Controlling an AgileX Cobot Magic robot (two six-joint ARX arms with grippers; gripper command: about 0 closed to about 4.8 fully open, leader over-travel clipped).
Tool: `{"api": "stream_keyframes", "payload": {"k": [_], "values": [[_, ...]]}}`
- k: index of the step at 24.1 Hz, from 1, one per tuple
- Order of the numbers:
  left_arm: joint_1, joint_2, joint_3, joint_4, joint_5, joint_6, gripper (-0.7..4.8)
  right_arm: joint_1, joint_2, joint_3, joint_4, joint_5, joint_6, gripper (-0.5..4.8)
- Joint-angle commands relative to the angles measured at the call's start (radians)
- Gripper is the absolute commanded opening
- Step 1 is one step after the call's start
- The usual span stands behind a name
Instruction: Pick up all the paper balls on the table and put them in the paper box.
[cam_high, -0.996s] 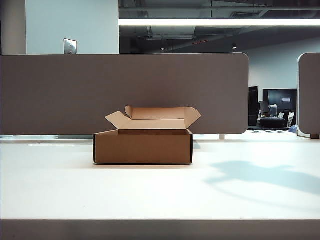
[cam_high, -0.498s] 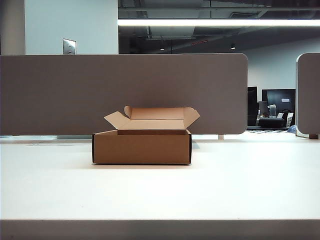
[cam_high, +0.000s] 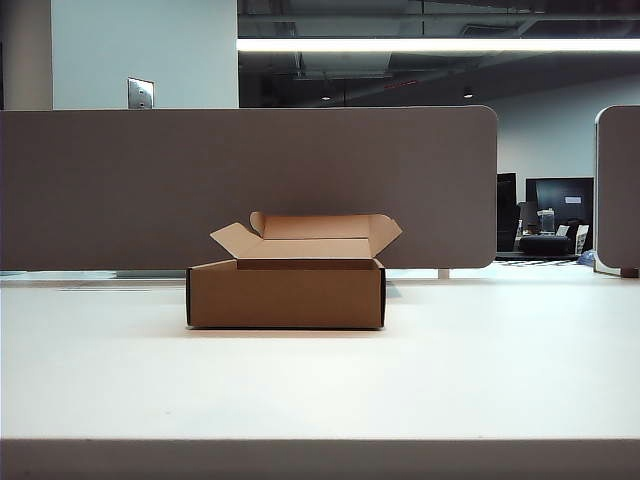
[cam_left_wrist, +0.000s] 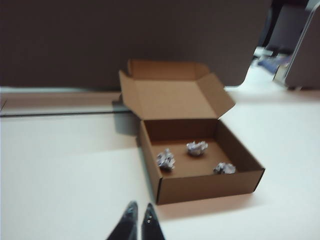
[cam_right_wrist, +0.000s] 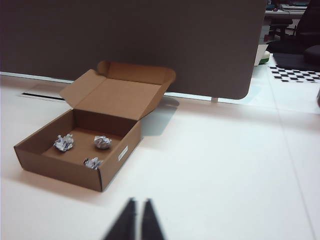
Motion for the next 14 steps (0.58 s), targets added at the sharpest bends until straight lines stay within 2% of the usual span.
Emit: {"api": "stream_keyframes", "payload": {"k": [1, 2, 4, 8, 10, 14], "values": [[0.001, -0.048, -0.087, 0.077, 0.082, 0.024, 0.12, 0.000, -0.099, -0.093, 0.048, -0.008, 0.004, 0.04], [0.002, -0.074, -0.123, 0.077, 0.082, 0.066, 0.08, 0.001, -0.133, -0.134, 0.051, -0.023, 0.005, -0.01], [0.002, -0.122, -0.177, 0.084, 0.089, 0.087, -0.06, 0.001, -0.158, -0.200, 0.059, -0.025, 0.005, -0.01], [0.002, -0.239, -0.268, 0.082, 0.069, 0.066, -0.06, 0.000, -0.158, -0.311, 0.165, -0.017, 0.013, -0.01], [0.003, -0.237, -0.294, 0.084, 0.063, 0.072, -0.06, 0.000, -0.157, -0.358, 0.223, -0.003, 0.013, -0.01], [0.003, -0.237, -0.371, 0.174, 0.020, 0.071, -0.06, -0.001, -0.156, -0.455, 0.325, -0.003, 0.013, -0.01]]}}
